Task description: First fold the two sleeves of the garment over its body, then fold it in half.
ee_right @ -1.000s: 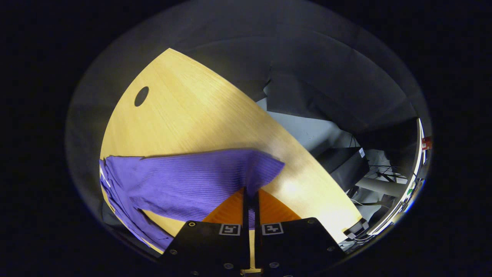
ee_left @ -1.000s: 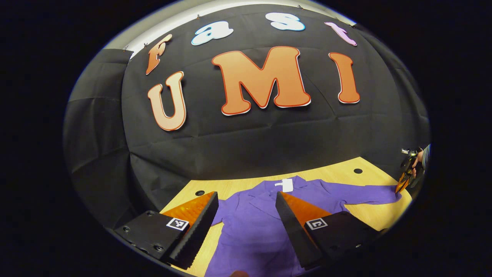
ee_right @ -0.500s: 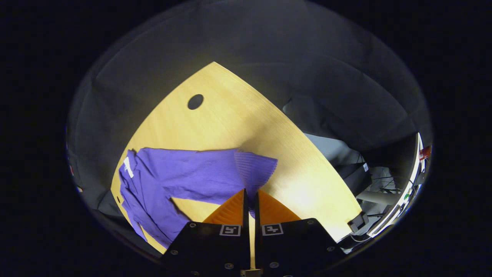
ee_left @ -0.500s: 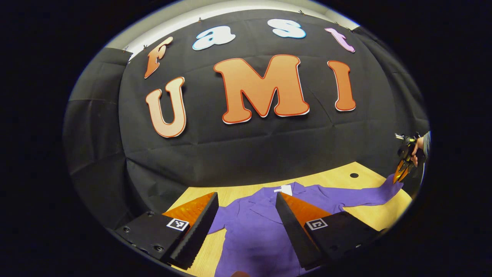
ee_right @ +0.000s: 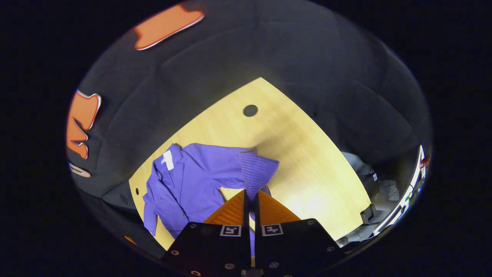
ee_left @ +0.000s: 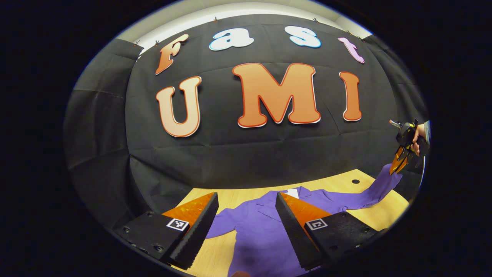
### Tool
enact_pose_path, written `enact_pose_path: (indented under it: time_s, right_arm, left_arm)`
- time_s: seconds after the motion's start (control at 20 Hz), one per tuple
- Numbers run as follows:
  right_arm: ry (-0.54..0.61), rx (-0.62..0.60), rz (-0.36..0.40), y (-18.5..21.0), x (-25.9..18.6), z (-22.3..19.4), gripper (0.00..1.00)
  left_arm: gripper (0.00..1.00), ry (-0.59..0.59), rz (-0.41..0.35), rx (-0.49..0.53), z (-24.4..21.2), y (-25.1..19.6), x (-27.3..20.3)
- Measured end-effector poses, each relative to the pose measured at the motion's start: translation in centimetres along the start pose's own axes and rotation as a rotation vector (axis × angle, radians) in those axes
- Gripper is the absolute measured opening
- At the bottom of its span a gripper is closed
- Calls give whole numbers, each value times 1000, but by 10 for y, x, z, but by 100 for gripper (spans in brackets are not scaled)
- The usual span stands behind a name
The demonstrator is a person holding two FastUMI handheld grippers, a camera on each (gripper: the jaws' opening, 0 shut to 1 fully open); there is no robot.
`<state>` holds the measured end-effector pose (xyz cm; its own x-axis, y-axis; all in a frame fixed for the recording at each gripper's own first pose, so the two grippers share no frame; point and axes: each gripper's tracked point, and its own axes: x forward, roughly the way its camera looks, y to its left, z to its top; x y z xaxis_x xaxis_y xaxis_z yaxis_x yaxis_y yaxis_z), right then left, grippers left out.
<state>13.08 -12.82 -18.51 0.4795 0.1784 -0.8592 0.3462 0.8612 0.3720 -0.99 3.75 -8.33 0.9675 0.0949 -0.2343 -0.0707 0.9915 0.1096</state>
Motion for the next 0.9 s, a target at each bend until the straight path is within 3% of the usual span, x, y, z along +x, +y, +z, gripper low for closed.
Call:
enact_pose_path:
  time_s: [0.9]
  right_arm:
    - [-56,-285,146,246,-24,-52,5]
  left_arm:
    - [94,75,86,-27,-43,150,-4]
